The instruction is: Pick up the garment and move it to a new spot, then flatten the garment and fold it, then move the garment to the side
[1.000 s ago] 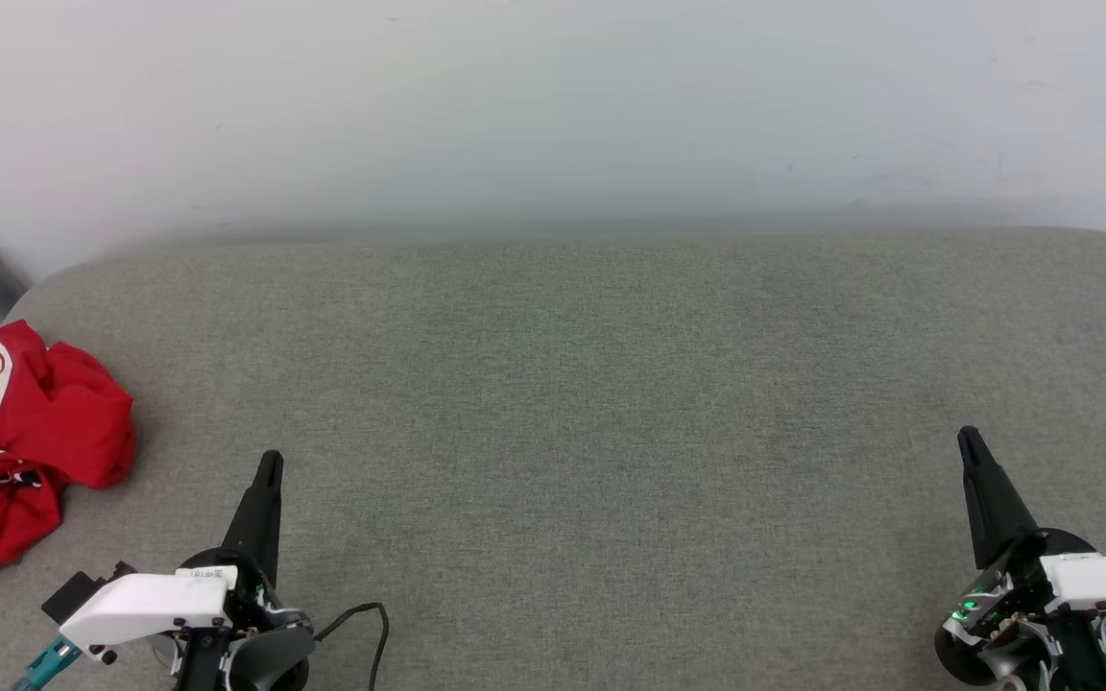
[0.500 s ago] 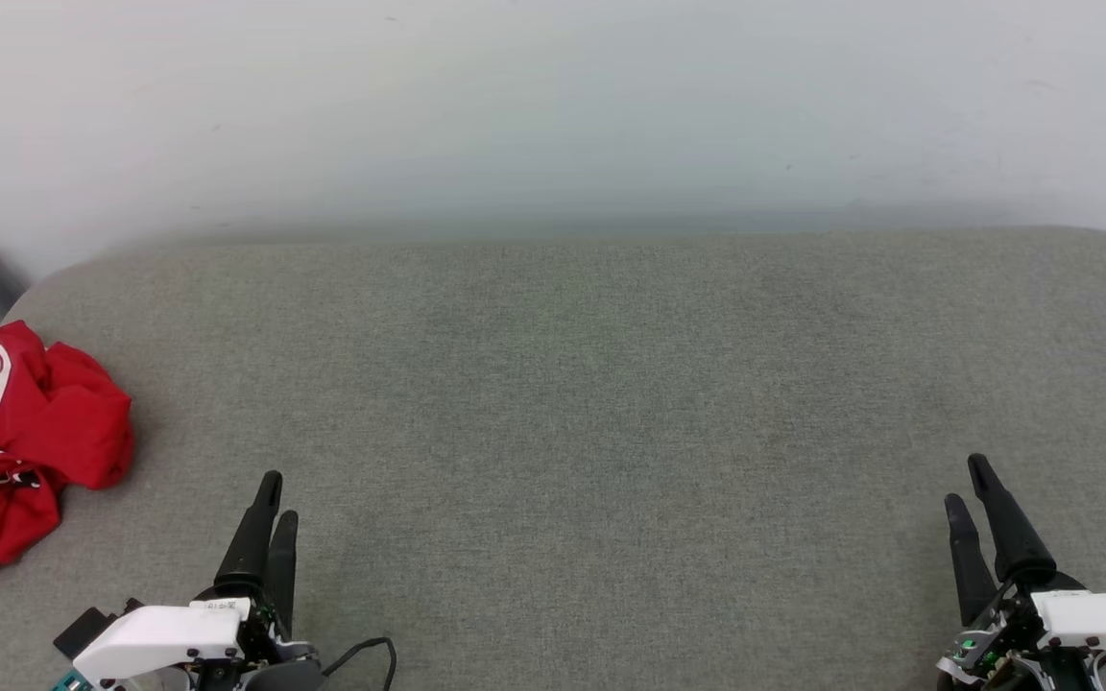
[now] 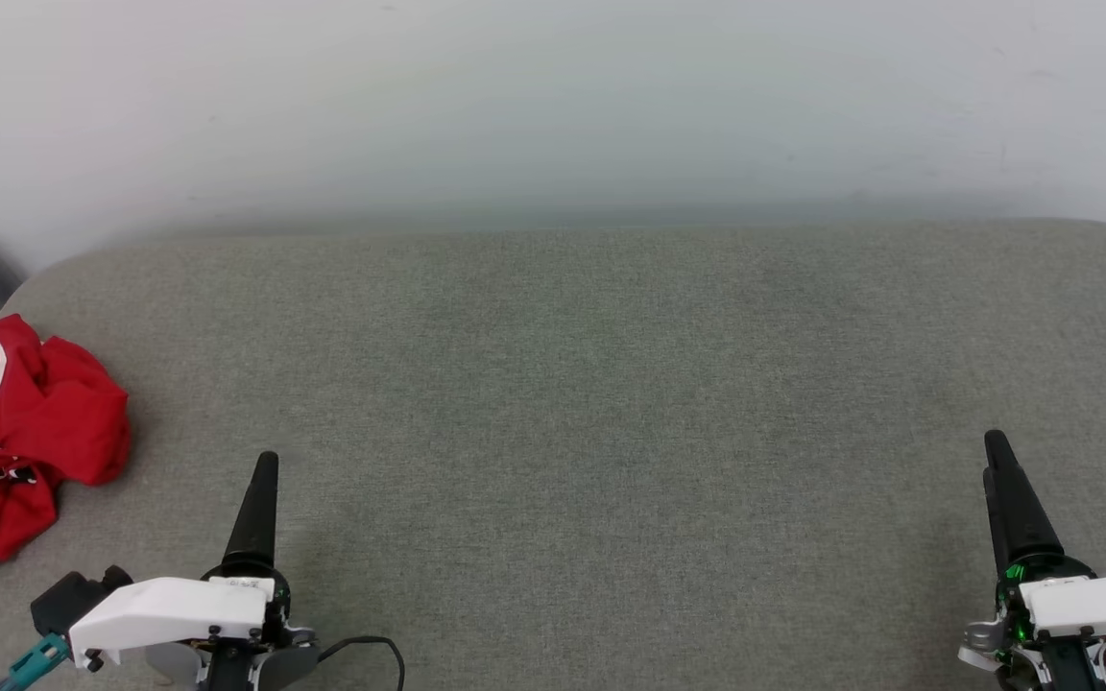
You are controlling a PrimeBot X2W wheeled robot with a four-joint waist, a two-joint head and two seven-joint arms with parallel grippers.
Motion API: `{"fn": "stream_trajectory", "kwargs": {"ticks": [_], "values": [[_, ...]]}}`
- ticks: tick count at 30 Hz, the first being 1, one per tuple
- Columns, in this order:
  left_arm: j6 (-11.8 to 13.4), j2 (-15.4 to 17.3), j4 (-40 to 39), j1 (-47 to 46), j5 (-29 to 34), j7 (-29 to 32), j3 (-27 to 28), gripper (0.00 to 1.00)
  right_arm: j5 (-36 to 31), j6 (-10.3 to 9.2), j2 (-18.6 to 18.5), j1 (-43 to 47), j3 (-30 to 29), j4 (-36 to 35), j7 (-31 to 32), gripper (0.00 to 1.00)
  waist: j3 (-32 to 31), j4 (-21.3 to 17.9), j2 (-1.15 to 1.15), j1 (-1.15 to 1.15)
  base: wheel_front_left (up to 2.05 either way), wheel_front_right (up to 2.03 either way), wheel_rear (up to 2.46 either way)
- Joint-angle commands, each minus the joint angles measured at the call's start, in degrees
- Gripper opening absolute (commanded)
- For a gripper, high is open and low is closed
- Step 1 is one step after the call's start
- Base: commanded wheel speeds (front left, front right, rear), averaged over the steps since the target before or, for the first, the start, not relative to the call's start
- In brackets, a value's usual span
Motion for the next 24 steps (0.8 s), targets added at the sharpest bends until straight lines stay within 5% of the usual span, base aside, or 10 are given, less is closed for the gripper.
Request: {"fn": "stream_trajectory", "kwargs": {"ticks": [1,24], "values": [[0.92,0.15,-1.84,-0.86,3.41,-0.71,-0.59,1.0,-3.49,0.0,-0.04,-0.22,0.11,-2.08,-0.78,1.0,0.08,0.02,0.0,0.0,0.0,0.0,0.0],[8.39,0.54,-4.98,0.65,30.17,-5.7,-6.78,1.0,-30.23,-0.01,-0.01,2.87,1.97,-7.74,-5.82,1.0,0.52,0.14,0.0,0.0,0.0,0.0,0.0]]}}
